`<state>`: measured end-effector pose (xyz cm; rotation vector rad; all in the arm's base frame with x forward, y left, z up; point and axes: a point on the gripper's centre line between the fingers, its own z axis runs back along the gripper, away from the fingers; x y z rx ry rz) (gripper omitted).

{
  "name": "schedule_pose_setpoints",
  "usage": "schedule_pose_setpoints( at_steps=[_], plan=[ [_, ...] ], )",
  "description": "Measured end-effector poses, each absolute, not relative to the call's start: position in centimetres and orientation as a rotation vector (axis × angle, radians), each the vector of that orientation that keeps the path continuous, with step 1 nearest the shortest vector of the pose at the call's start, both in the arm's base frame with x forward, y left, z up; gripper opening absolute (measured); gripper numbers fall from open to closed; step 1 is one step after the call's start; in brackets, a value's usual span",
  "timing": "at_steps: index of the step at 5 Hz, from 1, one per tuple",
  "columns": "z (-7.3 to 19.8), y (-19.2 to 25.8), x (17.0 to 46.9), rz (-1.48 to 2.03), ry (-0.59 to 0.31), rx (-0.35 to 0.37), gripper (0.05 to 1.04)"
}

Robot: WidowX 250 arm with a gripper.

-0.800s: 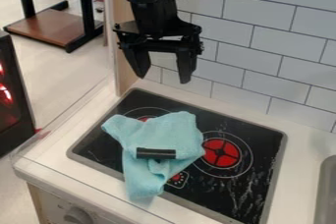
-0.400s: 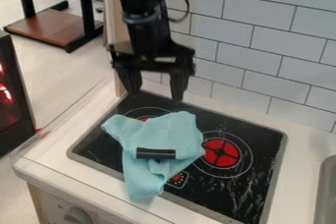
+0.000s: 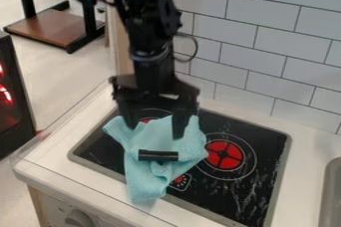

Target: Unfold the cloth from bottom right to top left

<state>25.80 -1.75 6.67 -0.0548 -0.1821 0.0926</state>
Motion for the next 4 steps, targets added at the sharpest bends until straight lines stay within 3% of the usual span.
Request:
schedule_pose_setpoints(
  at_steps=[4],
  plan=[
    [2.8,-3.7,24.6,-0.181,-0.159,0.073,0.999]
  ],
)
